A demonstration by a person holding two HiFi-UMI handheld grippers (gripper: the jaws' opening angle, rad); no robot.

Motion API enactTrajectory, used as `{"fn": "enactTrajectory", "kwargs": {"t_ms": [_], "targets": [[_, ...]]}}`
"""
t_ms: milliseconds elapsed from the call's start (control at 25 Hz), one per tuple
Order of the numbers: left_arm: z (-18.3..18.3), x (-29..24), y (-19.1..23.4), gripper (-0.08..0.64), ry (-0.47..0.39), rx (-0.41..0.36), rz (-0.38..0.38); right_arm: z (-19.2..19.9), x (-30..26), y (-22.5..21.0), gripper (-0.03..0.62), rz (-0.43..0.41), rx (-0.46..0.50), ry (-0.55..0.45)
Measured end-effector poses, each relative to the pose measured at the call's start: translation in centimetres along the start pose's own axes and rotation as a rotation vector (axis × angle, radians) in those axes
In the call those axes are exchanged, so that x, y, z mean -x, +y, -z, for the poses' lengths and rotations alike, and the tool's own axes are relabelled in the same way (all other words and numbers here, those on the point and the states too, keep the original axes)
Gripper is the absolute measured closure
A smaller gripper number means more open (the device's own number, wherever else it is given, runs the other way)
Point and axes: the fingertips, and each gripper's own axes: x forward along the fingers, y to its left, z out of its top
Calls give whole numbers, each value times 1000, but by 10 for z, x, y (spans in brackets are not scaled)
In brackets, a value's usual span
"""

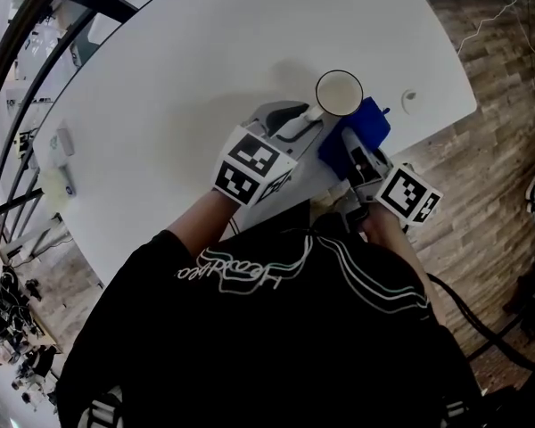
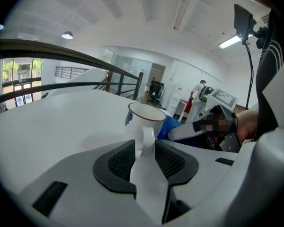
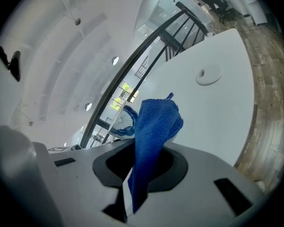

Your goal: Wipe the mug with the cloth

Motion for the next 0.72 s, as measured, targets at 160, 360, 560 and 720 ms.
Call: {"fn": "enactTrajectory", "kwargs": {"t_ms": [160,360,560,720], "targets": [[-4,4,1,423,-11,-11,-4,-13,19,5,538,-4,82,-5],[-12,4,-3,423,-24,-21,-26,-46,34,17,538,-110,172,-4],[-12,3,-2,433,-8,-28,-66,-65,29,27,538,-193,183,29],[-14,-1,-5,455,0,-29,-94,-79,27,30,538,-245,197,68]]}}
